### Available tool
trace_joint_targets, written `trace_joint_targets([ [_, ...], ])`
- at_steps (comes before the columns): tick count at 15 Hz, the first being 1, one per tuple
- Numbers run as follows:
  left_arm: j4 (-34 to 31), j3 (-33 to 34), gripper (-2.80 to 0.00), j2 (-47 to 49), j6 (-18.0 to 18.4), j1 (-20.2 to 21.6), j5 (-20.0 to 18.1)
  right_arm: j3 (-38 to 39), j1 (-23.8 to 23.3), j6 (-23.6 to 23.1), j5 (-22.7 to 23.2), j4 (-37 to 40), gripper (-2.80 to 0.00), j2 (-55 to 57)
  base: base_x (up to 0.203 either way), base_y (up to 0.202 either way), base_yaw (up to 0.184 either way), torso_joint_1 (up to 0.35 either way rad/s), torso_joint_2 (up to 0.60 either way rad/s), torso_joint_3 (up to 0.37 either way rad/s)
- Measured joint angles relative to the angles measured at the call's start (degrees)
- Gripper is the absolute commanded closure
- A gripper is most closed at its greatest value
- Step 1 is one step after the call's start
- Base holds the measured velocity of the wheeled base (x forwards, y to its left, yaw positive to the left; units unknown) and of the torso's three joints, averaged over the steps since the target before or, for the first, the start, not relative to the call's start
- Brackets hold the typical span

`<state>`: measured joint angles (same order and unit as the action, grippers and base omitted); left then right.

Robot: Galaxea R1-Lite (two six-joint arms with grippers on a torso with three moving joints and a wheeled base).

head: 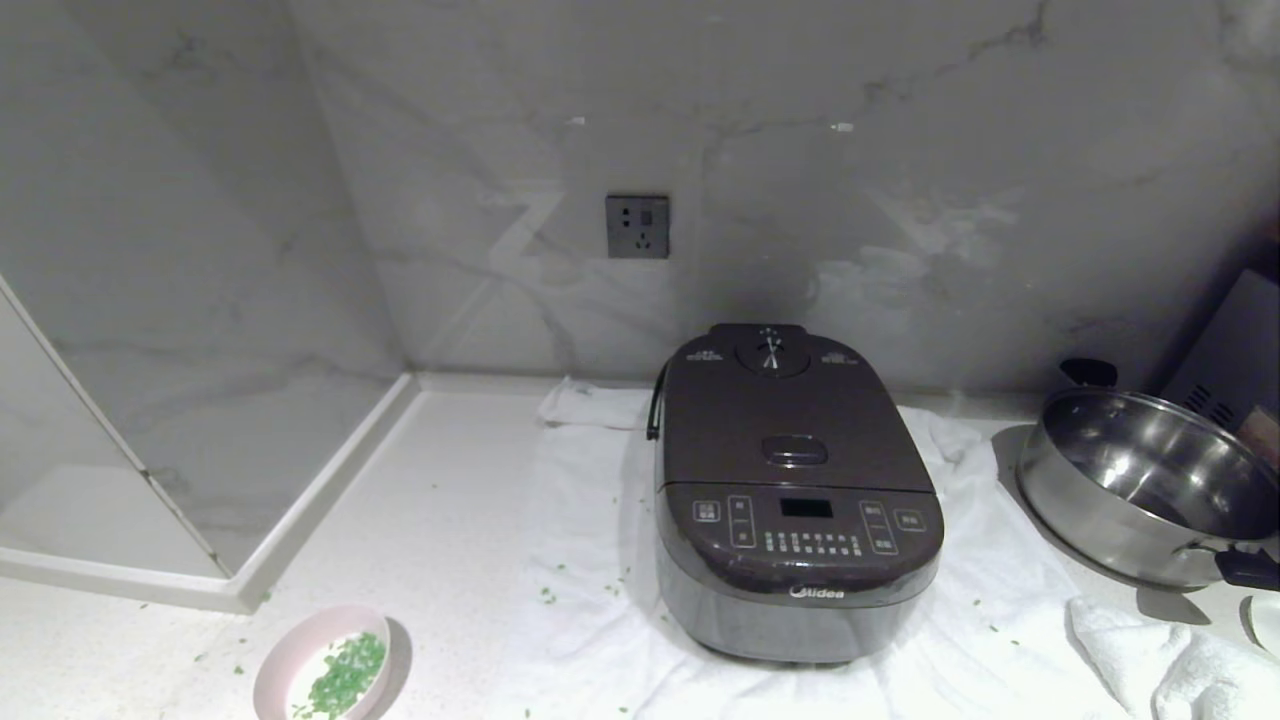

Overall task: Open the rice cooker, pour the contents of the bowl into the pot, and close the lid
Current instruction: Open the rice cooker

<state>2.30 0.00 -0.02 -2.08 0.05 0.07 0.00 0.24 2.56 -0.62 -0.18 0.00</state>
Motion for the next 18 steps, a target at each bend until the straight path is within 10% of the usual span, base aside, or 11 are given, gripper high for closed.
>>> trace_joint_targets([
  [18,0.0,0.0,0.0,0.0,0.0,0.0,0.0,-1.1,0.0,-1.6,0.3,0.2,0.0,0.1,0.0,0.0,0.0,0.0,0.0,0.0],
])
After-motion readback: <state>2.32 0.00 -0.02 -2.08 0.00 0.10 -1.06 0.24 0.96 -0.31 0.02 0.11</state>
